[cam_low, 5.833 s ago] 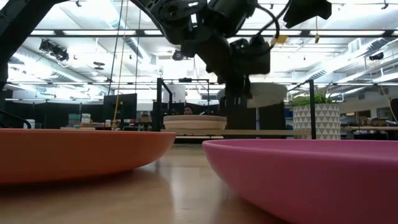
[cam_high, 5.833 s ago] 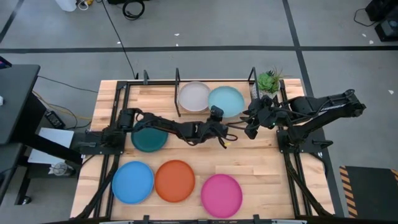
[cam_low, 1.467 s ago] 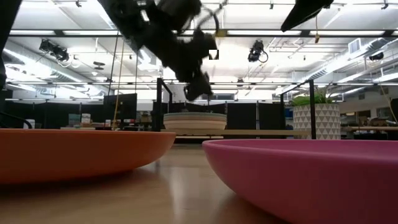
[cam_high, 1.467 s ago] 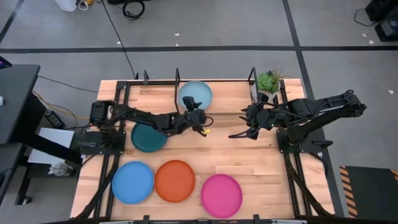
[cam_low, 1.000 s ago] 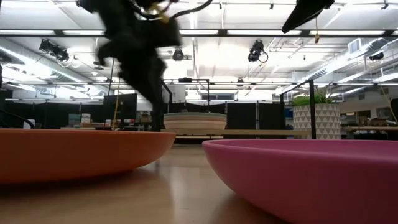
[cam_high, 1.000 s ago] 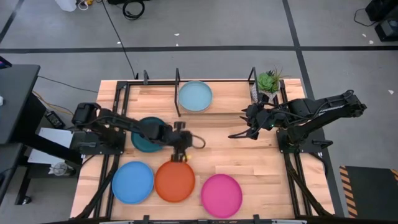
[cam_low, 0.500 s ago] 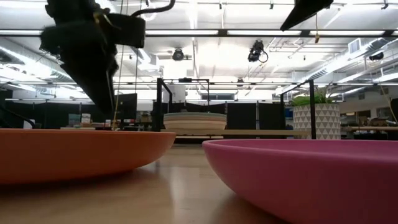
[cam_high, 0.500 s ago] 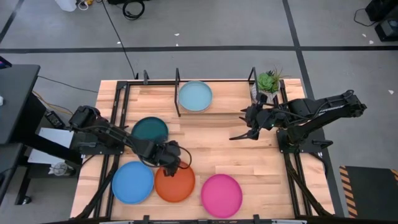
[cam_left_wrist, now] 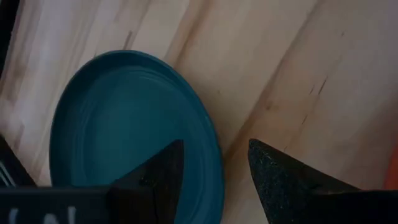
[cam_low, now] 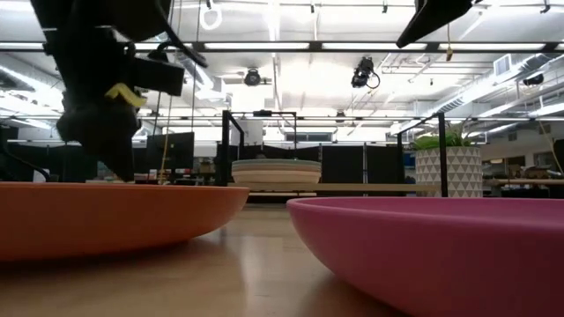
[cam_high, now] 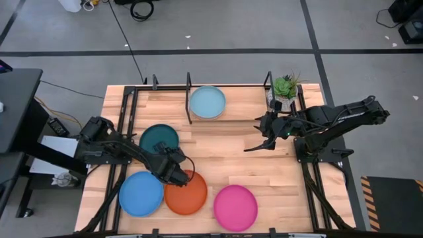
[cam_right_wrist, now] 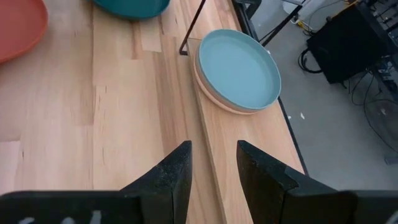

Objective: Place and stack plates onto a shelf
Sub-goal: Put the dark blue plate on the shelf

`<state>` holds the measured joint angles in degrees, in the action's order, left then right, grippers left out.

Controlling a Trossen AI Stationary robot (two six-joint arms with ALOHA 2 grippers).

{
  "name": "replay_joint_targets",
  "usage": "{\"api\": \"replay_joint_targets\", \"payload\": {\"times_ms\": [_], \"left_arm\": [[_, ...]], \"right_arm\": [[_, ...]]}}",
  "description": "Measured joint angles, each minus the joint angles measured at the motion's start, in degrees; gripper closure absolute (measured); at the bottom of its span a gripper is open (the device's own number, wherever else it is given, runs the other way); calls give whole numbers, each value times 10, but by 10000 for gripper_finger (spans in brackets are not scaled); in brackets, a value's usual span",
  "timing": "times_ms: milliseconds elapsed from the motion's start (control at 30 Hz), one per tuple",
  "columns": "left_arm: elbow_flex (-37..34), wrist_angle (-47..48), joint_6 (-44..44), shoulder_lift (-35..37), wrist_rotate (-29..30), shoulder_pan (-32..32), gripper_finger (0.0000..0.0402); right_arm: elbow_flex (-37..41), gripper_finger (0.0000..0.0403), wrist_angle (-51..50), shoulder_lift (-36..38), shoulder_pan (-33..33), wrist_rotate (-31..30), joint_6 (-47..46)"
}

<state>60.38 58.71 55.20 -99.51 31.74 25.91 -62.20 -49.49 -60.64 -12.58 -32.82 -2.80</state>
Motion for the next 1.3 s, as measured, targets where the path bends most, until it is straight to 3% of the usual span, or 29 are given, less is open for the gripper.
{"api": "replay_joint_targets", "payload": {"times_ms": [400, 767, 1100, 1300], "left_arm": [[-3, 15, -7, -38, 8, 4, 214], [-91, -36, 12, -35, -6, 7, 217], [-90, -41, 7, -32, -13, 6, 272], [-90, -42, 5, -32, -13, 6, 327]], "right_arm": [[20, 270, 9, 1, 0, 0, -6], [20, 270, 6, 9, 0, 0, -6], [20, 270, 7, 10, 0, 0, -7], [20, 270, 8, 10, 0, -1, -7]]}}
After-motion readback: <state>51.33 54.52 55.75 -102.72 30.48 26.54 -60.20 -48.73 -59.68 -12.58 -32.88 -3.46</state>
